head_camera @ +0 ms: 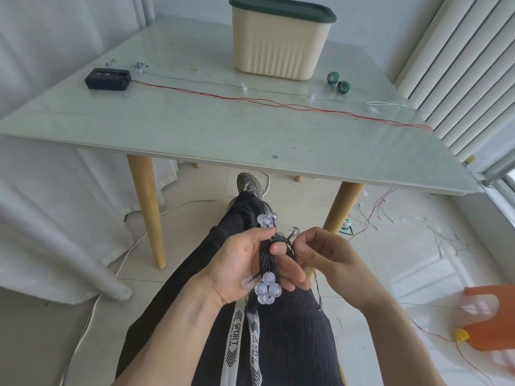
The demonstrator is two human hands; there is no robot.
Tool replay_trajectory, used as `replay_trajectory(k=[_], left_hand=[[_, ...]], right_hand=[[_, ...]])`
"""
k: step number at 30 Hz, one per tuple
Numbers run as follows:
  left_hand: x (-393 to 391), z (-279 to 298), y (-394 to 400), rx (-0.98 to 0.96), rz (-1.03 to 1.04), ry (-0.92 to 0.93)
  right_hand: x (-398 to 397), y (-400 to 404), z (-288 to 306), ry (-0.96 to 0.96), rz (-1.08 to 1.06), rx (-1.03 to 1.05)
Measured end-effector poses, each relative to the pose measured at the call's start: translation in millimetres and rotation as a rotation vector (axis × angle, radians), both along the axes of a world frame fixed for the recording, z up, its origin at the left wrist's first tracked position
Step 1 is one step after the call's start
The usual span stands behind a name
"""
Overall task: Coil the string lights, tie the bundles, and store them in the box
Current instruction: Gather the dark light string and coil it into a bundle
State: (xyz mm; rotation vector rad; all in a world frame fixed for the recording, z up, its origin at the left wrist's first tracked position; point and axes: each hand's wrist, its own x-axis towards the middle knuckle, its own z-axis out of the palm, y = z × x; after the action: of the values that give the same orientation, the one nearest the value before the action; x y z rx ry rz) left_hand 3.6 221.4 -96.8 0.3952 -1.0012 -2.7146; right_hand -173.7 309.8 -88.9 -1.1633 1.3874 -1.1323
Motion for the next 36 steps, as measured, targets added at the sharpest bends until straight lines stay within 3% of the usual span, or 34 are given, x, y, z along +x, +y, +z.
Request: replay_trajectory(k=[4, 12, 17, 21, 24, 27, 31, 36], left_hand=[[-1, 1, -3, 0.086, 0.026, 0.051], [11, 13, -12, -0.032, 0.384, -0.139], [20, 10, -23, 0.065, 0.642, -0.120], [21, 3, -28, 0.070, 0.783, -0.142], [19, 1, -28, 0.082, 0.750, -0.134], [15, 2, -25, 0.072, 0.696, -0.136], [4, -3, -13, -0.165, 0.606, -0.280], [3, -13, 1, -0.389, 0.250, -0.206]], right_hand=[[-3, 2, -1, -0.146, 0.077, 0.143], [-24, 13, -1, 0.162, 0.063, 0.241], [-51, 27, 4, 0.394, -0.104, 0.283], [-56, 35, 2, 0.242, -0.285, 0.166], [-44, 36, 7, 0.269, -0.268, 0.130], [-25, 37, 22, 0.420, 0.005, 0.208], [10, 37, 46, 0.429, 0.364, 0.250], [24, 37, 50, 0.285, 0.428, 0.152]])
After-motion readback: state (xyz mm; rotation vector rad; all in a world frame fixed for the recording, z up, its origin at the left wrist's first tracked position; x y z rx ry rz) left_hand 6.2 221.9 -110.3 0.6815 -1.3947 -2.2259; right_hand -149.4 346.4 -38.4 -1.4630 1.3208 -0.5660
